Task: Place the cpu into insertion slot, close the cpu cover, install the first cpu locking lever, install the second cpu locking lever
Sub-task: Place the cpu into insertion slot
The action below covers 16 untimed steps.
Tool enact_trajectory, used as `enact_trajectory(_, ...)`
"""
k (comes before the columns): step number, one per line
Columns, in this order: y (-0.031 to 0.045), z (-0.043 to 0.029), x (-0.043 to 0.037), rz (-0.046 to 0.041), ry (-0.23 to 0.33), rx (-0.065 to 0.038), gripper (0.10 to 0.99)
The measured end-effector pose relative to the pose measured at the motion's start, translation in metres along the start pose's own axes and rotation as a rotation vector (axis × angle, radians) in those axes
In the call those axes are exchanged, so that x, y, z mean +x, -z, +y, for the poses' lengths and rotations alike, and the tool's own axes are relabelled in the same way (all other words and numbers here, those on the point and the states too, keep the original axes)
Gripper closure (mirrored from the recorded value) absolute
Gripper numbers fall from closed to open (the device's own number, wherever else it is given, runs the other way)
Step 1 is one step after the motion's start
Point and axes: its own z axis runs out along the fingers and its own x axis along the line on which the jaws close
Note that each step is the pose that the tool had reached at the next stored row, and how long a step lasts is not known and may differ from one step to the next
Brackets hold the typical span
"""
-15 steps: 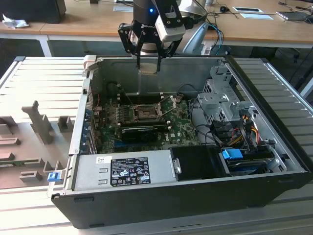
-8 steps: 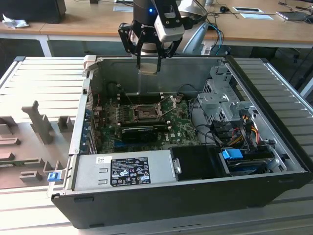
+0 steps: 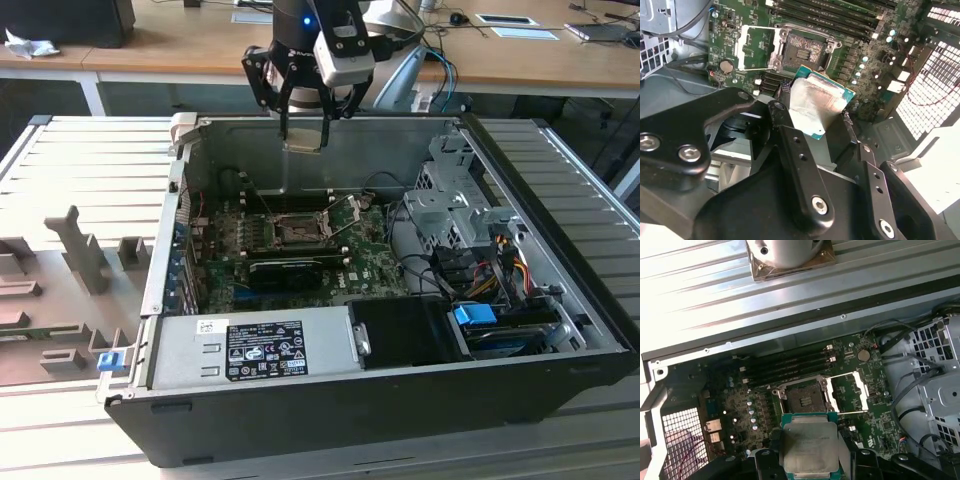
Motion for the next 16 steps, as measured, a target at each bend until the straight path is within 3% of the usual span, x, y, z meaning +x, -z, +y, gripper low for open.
enact_trajectory(16, 0.0000, 0.0000, 0.0000, -0.0081, -0.090, -0.002, 0.557)
